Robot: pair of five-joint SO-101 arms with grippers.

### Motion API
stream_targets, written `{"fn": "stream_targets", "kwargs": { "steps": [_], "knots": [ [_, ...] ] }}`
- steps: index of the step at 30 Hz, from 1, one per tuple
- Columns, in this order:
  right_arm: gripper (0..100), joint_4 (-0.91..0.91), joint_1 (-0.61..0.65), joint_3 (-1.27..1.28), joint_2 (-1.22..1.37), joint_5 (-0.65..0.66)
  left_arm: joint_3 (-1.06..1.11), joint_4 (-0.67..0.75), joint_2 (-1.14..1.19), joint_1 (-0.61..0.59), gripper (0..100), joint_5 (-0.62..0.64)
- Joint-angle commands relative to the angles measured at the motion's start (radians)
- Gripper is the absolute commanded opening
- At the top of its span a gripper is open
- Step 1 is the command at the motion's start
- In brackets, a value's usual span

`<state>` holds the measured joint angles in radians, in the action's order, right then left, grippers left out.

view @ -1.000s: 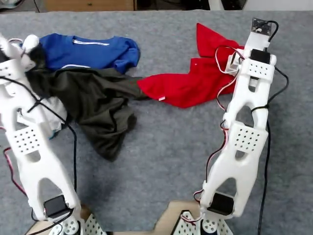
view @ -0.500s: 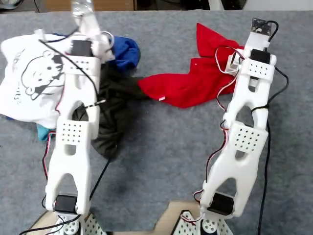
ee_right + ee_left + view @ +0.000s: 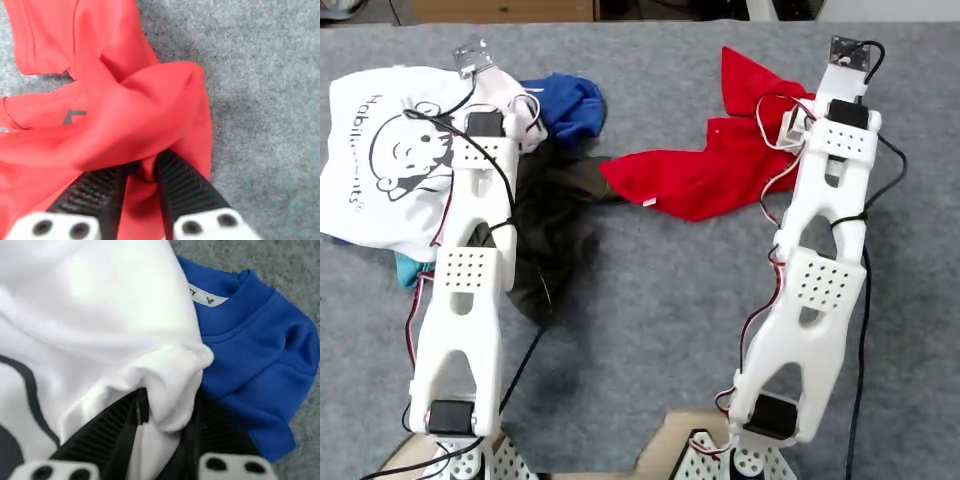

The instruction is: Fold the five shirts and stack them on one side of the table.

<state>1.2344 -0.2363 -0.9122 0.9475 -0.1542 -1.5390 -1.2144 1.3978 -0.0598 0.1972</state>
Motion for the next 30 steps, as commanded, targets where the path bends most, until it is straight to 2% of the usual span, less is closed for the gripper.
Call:
{"fn": "stream_targets", "kwargs": {
  "steps": [1,4,8,13,22,26,30],
  "knots": [
    [0.9,-0.021,0.025,-0.045,-0.005,-0.011,-0.034,-0.058,0.001,-0.074,2,-0.098],
    [0.9,-0.021,0.025,-0.045,-0.005,-0.011,-0.051,-0.126,-0.002,-0.143,2,-0.141],
    [0.9,-0.021,0.025,-0.045,-0.005,-0.011,-0.133,-0.215,-0.002,-0.292,2,-0.140],
    [0.9,-0.023,0.025,-0.045,-0.005,-0.011,-0.135,-0.311,-0.061,-0.450,2,-0.141],
    [0.9,-0.023,0.025,-0.045,-0.005,-0.011,-0.133,-0.519,-0.249,-0.606,2,-0.141],
    [0.9,-0.023,0.025,-0.045,-0.005,-0.011,-0.129,-0.545,-0.280,-0.589,2,-0.140],
    [0.9,-0.023,0.025,-0.045,-0.005,-0.011,-0.130,-0.545,-0.312,-0.457,2,-0.146]
  ]
}}
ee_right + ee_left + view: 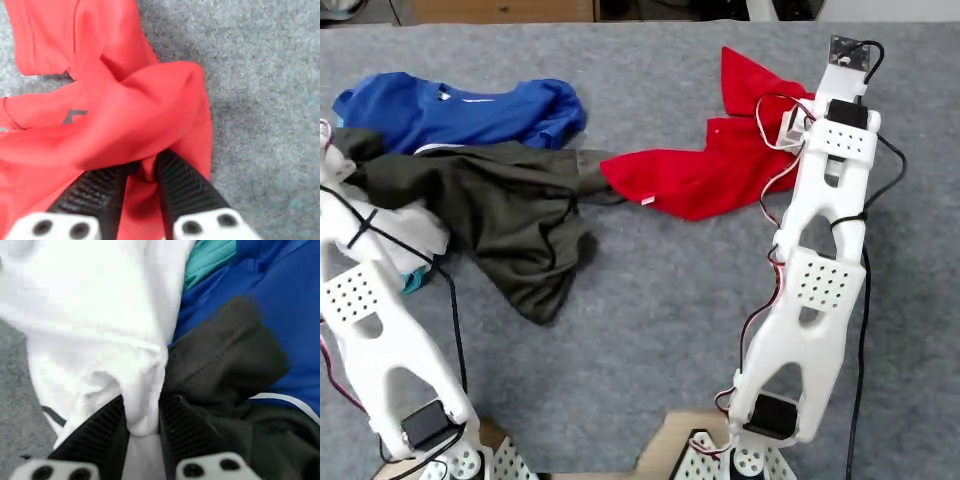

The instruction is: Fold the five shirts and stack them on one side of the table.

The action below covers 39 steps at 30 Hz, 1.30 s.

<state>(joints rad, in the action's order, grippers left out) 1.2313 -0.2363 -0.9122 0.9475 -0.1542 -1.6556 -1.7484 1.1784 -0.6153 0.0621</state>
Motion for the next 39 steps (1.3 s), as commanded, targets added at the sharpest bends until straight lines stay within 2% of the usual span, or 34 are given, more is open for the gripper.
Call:
{"fn": "stream_targets", "kwargs": {
  "steps": [1,6,10,17,21,24,28,35,39],
  "knots": [
    [0.9,-0.020,0.025,-0.045,-0.005,-0.011,-0.011,-0.011,-0.114,0.138,4,-0.008],
    [0.9,-0.020,0.024,-0.045,-0.005,-0.011,-0.011,-0.012,-0.191,0.304,20,-0.005],
    [0.9,-0.020,0.022,-0.047,-0.005,-0.011,0.021,-0.012,-0.205,0.391,21,-0.006],
    [0.9,-0.032,0.022,-0.045,-0.005,-0.011,0.431,-0.009,-0.154,0.563,21,-0.012],
    [0.9,-0.032,0.022,-0.045,-0.005,-0.011,0.540,0.023,-0.062,0.592,20,-0.014],
    [0.9,-0.031,0.022,-0.045,-0.005,-0.011,0.509,0.029,0.005,0.566,17,-0.006],
    [0.9,-0.028,0.021,-0.045,-0.005,-0.011,0.368,0.037,0.021,0.471,1,-0.012],
    [0.9,-0.028,0.021,-0.045,-0.005,-0.011,0.149,0.091,0.010,0.203,2,-0.005],
    [0.9,-0.028,0.021,-0.045,-0.005,-0.011,-0.018,0.092,0.019,0.092,2,0.005]
  ]
}}
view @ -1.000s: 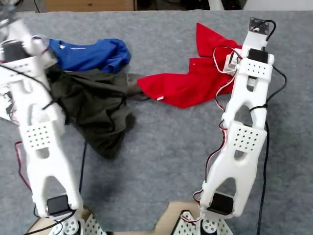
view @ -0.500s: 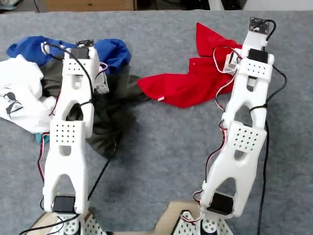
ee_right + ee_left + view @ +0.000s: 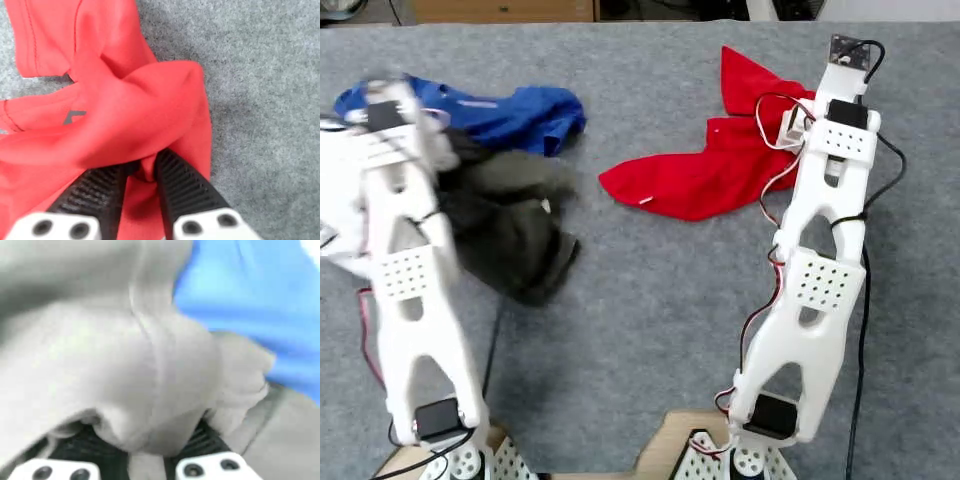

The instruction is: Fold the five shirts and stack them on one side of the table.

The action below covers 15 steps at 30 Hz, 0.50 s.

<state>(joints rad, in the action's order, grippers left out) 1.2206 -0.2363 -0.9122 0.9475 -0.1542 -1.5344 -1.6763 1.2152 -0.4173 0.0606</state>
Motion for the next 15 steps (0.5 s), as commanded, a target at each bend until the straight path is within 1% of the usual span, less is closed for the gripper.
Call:
{"fn": "stream_targets", "kwargs": {
  "steps": [1,5,8,11,14,15],
  "knots": [
    [0.9,-0.017,0.021,-0.045,-0.005,-0.011,-0.144,0.037,-0.027,-0.124,2,0.025],
    [0.9,-0.017,0.022,-0.045,-0.005,-0.011,-0.140,0.150,-0.028,-0.166,2,0.123],
    [0.9,-0.018,0.022,-0.045,-0.005,-0.011,-0.140,0.180,-0.028,-0.153,2,0.176],
    [0.9,-0.018,0.022,-0.045,-0.005,-0.011,-0.140,0.172,-0.050,-0.117,2,0.181],
    [0.9,-0.020,0.022,-0.045,-0.005,-0.011,-0.140,0.101,-0.111,-0.068,2,0.176],
    [0.9,-0.020,0.022,-0.045,-0.005,-0.011,-0.140,0.072,-0.131,-0.046,2,0.153]
  ]
}}
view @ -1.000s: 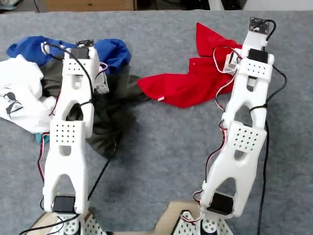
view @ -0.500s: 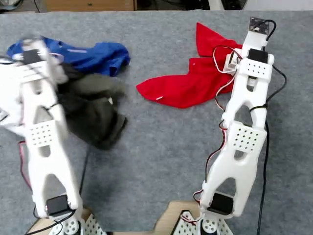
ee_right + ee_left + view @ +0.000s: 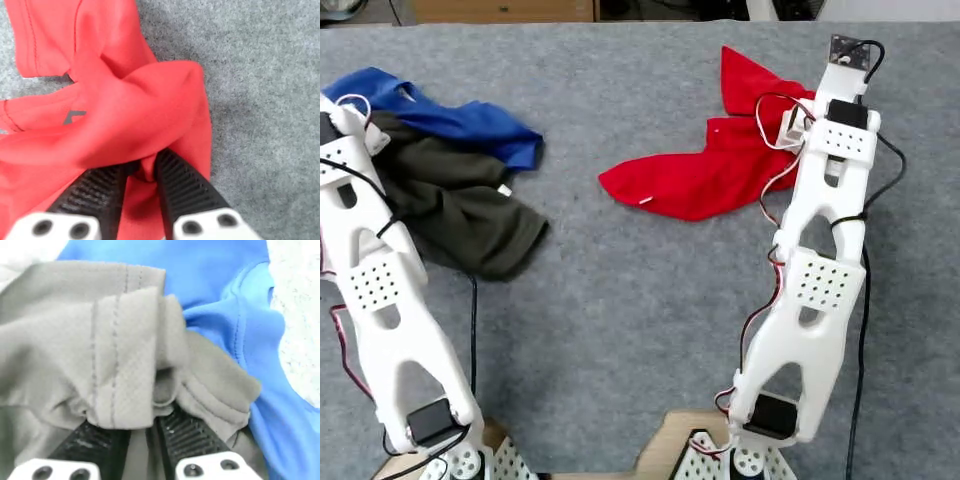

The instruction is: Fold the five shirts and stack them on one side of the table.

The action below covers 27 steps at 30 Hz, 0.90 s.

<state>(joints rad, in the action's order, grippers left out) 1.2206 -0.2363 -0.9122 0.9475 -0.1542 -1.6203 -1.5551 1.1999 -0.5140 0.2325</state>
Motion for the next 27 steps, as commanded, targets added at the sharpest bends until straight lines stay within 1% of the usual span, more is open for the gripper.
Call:
{"fn": "stream_targets", "kwargs": {
  "steps": [1,4,6,9,14,17,24,27],
  "knots": [
    [0.9,-0.021,0.022,-0.045,-0.005,-0.011,-0.054,-0.084,-0.136,0.072,2,-0.060],
    [0.9,-0.021,0.025,-0.045,-0.005,-0.011,-0.051,-0.210,-0.168,0.173,2,-0.198],
    [0.9,-0.021,0.025,-0.045,-0.005,-0.011,-0.002,-0.212,-0.182,0.236,2,-0.256],
    [0.9,-0.021,0.025,-0.045,-0.005,-0.011,0.092,-0.210,-0.225,0.338,2,-0.256],
    [0.9,-0.021,0.025,-0.045,-0.005,-0.011,0.336,-0.209,-0.335,0.503,2,-0.253],
    [0.9,-0.021,0.025,-0.045,-0.005,-0.011,0.468,-0.209,-0.412,0.545,2,-0.244],
    [0.9,-0.023,0.025,-0.045,-0.005,-0.011,0.778,-0.203,-0.638,0.557,2,-0.221],
    [0.9,-0.023,0.025,-0.045,-0.005,-0.011,0.888,-0.141,-0.719,0.551,2,-0.226]
  ]
}}
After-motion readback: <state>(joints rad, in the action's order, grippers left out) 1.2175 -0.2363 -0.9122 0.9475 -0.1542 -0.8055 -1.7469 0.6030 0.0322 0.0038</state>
